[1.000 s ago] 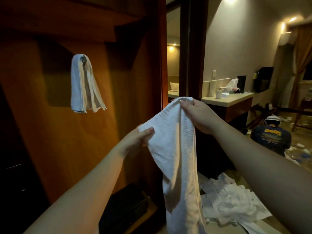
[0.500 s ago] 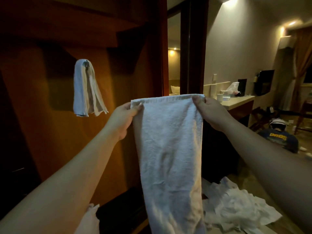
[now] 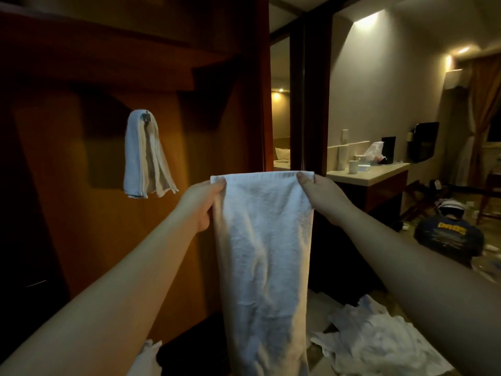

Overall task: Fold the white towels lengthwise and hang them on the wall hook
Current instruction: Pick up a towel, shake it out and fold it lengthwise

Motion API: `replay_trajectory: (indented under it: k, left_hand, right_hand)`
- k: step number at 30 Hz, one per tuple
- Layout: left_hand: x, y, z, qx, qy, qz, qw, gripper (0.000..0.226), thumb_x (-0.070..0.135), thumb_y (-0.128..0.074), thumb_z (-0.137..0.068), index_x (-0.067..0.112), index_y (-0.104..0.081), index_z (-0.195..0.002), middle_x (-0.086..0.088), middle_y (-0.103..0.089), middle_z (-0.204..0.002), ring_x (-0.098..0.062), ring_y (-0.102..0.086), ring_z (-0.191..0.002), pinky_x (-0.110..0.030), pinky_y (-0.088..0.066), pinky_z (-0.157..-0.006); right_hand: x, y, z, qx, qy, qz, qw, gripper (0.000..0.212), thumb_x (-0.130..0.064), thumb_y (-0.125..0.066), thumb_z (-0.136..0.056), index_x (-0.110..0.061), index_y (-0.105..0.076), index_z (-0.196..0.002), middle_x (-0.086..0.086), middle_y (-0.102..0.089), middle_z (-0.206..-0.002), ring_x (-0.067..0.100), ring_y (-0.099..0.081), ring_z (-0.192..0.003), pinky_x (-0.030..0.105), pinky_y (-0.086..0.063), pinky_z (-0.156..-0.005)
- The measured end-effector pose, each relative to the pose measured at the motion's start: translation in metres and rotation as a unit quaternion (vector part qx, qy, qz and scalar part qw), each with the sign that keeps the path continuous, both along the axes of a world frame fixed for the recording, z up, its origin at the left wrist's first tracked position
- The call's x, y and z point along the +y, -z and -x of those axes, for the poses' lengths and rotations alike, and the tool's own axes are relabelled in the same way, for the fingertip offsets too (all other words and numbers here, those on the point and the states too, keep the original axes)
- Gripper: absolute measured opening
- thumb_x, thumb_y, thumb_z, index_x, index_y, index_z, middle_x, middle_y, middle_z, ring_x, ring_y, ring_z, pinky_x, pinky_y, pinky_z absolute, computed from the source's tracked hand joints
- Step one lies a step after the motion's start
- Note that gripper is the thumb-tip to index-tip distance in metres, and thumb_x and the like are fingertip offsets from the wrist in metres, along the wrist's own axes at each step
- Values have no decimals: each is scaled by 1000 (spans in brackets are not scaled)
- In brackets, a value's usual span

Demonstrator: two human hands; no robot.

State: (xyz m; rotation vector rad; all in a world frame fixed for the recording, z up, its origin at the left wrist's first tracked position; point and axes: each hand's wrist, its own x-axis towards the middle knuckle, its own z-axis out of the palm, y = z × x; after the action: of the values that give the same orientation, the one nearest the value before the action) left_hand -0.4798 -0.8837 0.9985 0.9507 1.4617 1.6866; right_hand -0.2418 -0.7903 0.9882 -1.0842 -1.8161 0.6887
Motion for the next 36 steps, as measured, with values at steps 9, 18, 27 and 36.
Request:
replay_trajectory:
  k: [9,18,27,36]
  left_hand:
    - [4,41,-24,-25,-94,-9,995,28,36,-59,-100,20,-64,-123,-3,-70,-107,-26,-68,-98,-40,-57,-82]
    - [-20,77,-69,-22,-99,-92,991,20,29,-56,-102,32,-69,-87,12,-73,-77,-7,-71,-75,-21,-51,-60]
    - [-35,94,-89,35,-35,-84,995,19,39,-52,-102,38,-69,-95,11,-76,-91,-7,-73,-86,-31,-59,-77]
    - [-55,80,-83,-10,103,-42,994,45,36,-34,-107,34,-78,-100,2,-76,-106,-9,-70,-104,-22,-54,-85]
  right_hand:
    - [-3,27,19,118,-61,161,978,49,-56,-52,-99,-17,-65,-126,3,-70,-114,24,-68,-106,49,-51,-102]
    - [-39,58,65,198,-24,211,957,54,-62,-53,-92,-20,-63,-124,10,-72,-108,28,-71,-100,51,-56,-96]
    - [-65,73,73,245,-120,234,933,33,-54,-52,-99,-26,-65,-106,7,-76,-103,23,-75,-96,46,-57,-95]
    - [-83,71,71,177,-203,208,940,76,-76,-31,-83,-25,-63,-130,9,-65,-132,21,-55,-130,49,-31,-119]
